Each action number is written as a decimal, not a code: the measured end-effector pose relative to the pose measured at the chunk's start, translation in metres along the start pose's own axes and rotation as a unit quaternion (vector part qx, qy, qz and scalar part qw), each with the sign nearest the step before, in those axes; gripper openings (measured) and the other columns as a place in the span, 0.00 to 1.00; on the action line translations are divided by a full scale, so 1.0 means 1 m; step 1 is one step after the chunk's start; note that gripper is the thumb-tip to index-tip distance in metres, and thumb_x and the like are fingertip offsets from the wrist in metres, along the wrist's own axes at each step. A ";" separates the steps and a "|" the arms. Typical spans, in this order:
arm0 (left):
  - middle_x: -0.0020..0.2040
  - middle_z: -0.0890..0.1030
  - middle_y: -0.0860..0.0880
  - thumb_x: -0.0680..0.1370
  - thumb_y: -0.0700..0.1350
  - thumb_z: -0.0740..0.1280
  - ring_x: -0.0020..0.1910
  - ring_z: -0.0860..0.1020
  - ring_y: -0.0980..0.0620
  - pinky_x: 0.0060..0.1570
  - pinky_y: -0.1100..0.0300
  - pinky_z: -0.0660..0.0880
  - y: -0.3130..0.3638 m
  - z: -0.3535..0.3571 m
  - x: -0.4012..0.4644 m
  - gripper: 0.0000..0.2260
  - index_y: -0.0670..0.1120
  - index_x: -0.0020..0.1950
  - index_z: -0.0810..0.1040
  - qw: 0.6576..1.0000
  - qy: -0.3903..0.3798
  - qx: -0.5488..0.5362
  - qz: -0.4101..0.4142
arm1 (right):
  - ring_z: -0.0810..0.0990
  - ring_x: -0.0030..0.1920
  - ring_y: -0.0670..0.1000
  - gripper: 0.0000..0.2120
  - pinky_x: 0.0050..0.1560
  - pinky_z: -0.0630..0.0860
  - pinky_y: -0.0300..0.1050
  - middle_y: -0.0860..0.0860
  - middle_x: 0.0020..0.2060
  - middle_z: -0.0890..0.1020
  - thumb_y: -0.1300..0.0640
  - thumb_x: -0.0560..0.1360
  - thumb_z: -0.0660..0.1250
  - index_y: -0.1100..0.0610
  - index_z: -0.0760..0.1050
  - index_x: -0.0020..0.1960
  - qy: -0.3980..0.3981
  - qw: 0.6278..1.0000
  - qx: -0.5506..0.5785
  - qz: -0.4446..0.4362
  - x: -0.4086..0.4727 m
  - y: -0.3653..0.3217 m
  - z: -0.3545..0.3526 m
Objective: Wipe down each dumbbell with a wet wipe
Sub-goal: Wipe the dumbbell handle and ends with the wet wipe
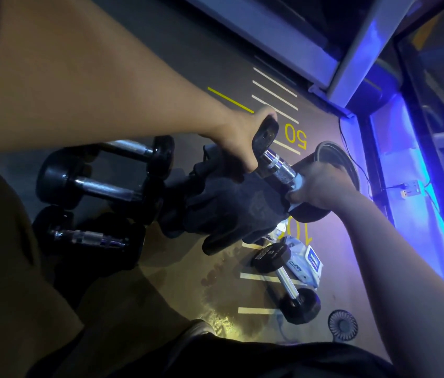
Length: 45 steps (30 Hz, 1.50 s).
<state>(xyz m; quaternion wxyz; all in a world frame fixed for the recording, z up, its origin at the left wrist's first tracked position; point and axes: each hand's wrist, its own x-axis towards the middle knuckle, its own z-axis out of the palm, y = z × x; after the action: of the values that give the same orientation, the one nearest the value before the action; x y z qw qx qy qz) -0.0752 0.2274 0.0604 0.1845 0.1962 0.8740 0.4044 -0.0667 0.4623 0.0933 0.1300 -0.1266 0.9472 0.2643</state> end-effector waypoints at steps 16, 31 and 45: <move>0.43 0.77 0.48 0.66 0.44 0.78 0.34 0.75 0.52 0.29 0.58 0.73 0.001 0.000 0.001 0.41 0.52 0.70 0.56 1.000 0.009 0.022 -0.005 | 0.74 0.42 0.59 0.20 0.43 0.66 0.46 0.56 0.37 0.76 0.42 0.67 0.74 0.58 0.75 0.41 0.034 0.994 0.103 -0.004 0.002 -0.030 -0.017; 0.41 0.75 0.52 0.66 0.44 0.79 0.34 0.75 0.55 0.28 0.62 0.72 -0.001 0.001 0.001 0.41 0.51 0.71 0.57 1.000 0.012 0.014 0.013 | 0.71 0.30 0.46 0.17 0.27 0.65 0.34 0.49 0.30 0.74 0.49 0.65 0.80 0.58 0.77 0.41 -0.008 0.941 0.339 -0.009 0.011 -0.047 -0.022; 0.41 0.76 0.50 0.68 0.43 0.78 0.33 0.75 0.55 0.24 0.67 0.70 0.000 -0.001 -0.004 0.41 0.52 0.72 0.55 1.000 0.006 0.011 0.014 | 0.78 0.49 0.57 0.38 0.43 0.71 0.46 0.52 0.49 0.78 0.50 0.61 0.83 0.52 0.62 0.61 -0.168 0.965 0.200 -0.028 -0.010 -0.026 -0.037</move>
<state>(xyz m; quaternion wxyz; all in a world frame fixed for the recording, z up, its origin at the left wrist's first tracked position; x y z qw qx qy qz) -0.0724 0.2252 0.0612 0.1711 0.2082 0.8765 0.3988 -0.0558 0.4220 0.1150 0.3169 -0.0783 0.9415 0.0835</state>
